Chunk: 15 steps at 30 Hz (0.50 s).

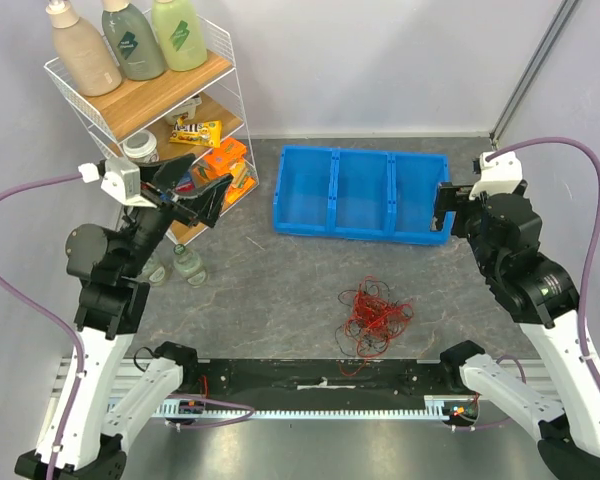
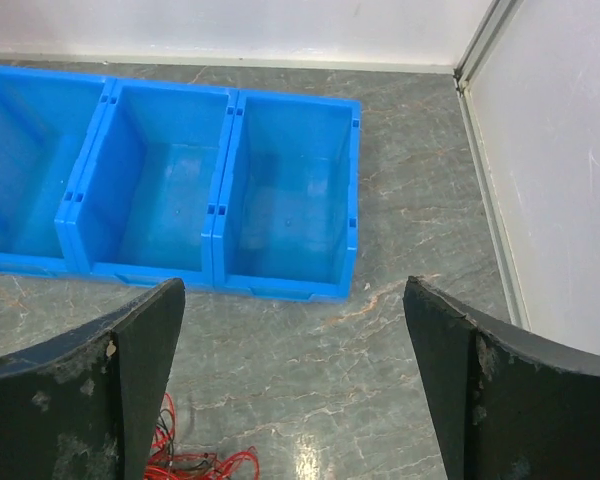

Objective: Untangle the cables

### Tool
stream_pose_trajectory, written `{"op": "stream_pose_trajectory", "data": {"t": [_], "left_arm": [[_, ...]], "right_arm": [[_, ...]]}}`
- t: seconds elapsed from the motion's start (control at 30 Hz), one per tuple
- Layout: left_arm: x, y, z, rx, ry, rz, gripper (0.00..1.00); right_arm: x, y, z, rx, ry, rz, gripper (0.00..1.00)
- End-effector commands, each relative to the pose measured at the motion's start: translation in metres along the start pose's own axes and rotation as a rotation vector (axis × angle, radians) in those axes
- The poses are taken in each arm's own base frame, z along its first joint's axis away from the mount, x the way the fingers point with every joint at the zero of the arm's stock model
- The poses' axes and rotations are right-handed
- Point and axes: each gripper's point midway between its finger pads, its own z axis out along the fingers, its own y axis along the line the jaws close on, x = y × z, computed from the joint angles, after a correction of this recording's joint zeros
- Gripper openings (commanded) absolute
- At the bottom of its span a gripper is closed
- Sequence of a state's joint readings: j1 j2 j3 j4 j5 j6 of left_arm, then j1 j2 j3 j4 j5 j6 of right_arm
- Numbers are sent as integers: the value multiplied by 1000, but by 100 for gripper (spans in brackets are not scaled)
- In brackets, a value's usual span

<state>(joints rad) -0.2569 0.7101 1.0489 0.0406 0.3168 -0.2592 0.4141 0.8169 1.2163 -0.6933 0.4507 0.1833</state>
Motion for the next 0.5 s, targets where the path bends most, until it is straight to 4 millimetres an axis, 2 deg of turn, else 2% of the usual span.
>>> {"op": "stream_pose_trajectory", "data": {"t": [0.0,0.13,0.27,0.37,0.47], "left_arm": [[-23,-25,2,126,-70,55,97],[-1,-38,16,216,1,-14,97],[32,-55,33,285,102,-106,97],[70,-76,47,333,218,-162,95],[117,-115,55,406,376,-186,93]], "right_arm": [[12,10,7,-26,44,38,98],[43,38,22,-115,153,95,98],[105,55,38,-88,377,166,98],[152,60,37,-73,526,177,98],[186,70,26,-113,600,239,98]]}}
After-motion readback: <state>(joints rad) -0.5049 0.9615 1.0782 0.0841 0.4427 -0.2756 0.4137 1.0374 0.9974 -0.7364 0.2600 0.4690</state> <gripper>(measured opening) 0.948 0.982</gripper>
